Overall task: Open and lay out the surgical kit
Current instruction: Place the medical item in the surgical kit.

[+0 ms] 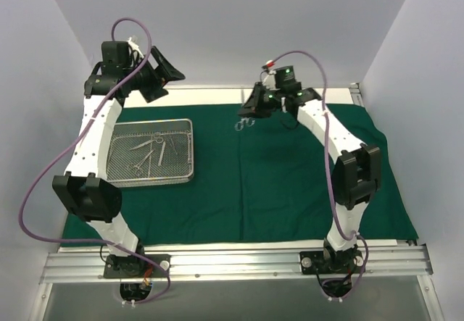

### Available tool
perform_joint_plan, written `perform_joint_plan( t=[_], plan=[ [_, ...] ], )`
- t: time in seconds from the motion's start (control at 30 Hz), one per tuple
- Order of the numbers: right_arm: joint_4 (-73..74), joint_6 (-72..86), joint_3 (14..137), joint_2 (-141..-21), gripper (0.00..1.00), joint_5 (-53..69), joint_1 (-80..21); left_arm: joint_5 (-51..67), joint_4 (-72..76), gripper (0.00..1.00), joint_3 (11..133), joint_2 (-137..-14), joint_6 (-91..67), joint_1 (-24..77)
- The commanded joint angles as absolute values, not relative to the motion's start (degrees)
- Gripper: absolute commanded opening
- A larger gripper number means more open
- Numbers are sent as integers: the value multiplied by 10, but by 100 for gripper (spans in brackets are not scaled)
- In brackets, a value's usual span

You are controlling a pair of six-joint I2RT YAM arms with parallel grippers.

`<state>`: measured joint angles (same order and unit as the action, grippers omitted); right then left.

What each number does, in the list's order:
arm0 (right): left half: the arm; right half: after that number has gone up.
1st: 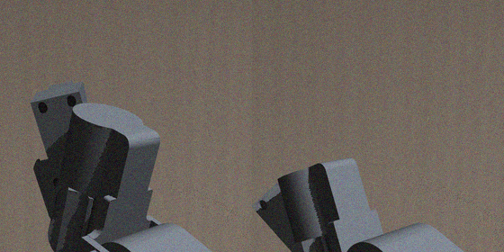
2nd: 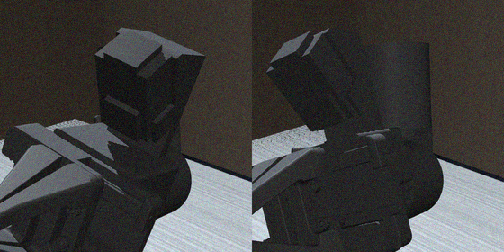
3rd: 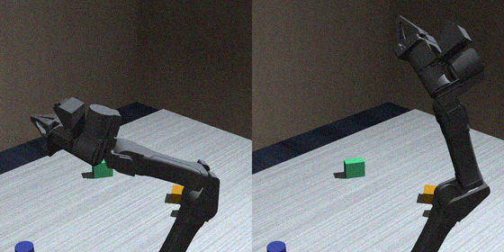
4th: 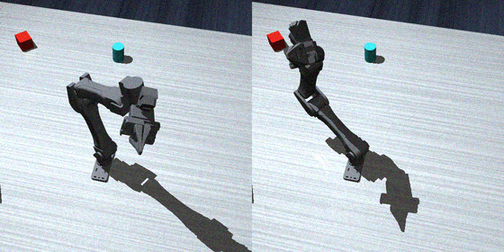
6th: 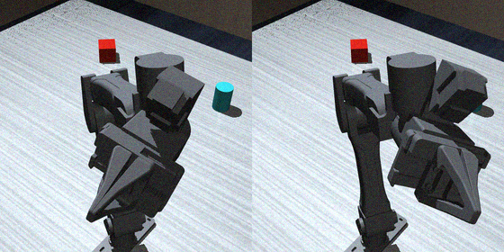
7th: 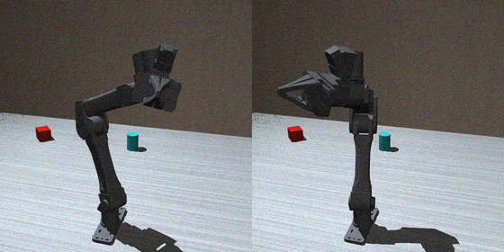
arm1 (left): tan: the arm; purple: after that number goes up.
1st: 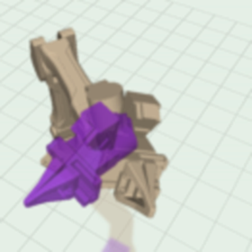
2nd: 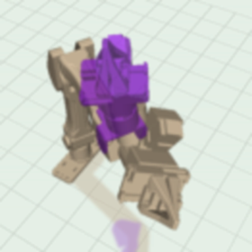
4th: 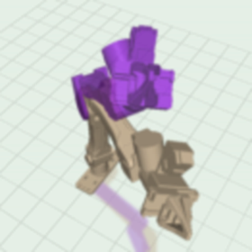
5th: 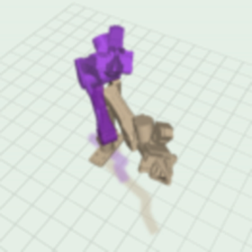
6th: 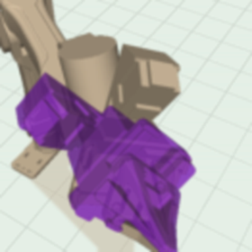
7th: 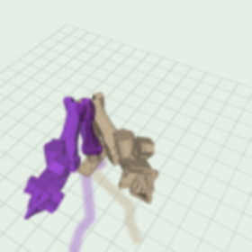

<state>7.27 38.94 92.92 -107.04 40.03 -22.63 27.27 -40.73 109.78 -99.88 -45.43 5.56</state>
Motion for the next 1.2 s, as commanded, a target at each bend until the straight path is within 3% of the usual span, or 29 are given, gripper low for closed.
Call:
perform_joint_plan(
  t=[0.0, 0.07, 0.4, 0.67, 1.17],
  plan=[
    [351, 201, 1036, -1066, 0, 208, -174, 122, -585, 94, 1150, -991, -318, 69],
    [452, 155, 1050, -1084, 0, 30, -161, 99, -594, 94, 1135, -984, -299, 70],
    [534, 139, 948, -1100, 0, -385, -120, -12, -611, 94, 1107, -1016, -225, 91],
    [491, 152, 884, -1143, 0, -454, -89, -20, -581, 94, 1025, -997, -163, 66],
    [466, 155, 886, -1243, 3, -475, -73, 38, -588, 94, 1043, -1018, -175, 36]
  ],
)
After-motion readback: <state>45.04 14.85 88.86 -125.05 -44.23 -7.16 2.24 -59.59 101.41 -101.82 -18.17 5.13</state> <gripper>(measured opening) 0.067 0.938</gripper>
